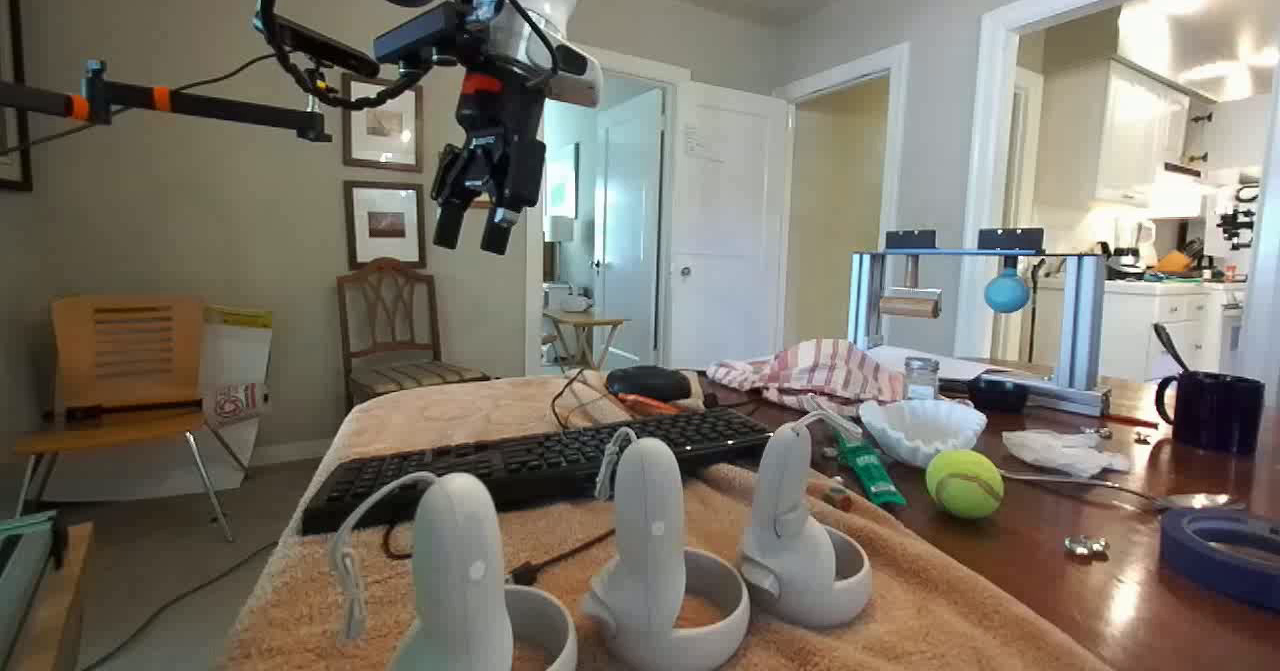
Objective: Press a button on the keyboard
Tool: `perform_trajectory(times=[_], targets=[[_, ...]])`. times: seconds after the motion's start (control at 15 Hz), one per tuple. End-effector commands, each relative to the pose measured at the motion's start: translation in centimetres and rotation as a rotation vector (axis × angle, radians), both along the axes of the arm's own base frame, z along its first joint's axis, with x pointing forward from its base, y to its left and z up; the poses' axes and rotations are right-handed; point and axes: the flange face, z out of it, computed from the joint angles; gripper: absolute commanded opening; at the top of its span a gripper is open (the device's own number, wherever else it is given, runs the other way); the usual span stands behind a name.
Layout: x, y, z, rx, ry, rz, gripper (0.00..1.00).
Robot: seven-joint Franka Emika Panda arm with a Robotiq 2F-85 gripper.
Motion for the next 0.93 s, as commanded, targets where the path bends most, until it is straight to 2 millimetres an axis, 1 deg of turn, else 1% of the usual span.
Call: perform_trajectory(times=[0.0, 0.47, 0.53, 0.67, 0.87], targets=[[0.0, 0.0, 0.1, 0.0, 0.001, 0.0, 1.0], [0.0, 0.0, 0.1, 0.0, 0.001, 0.0, 1.0], [0.8, -0.4, -0.9, -0.025, 0.014, -0.049, 1.0], [1.9, -1.4, -1.8, -0.029, 0.007, -0.127, 1.0], [4.2, -4.0, -3.1, 0.0, -0.025, -0.266, 1.0]])
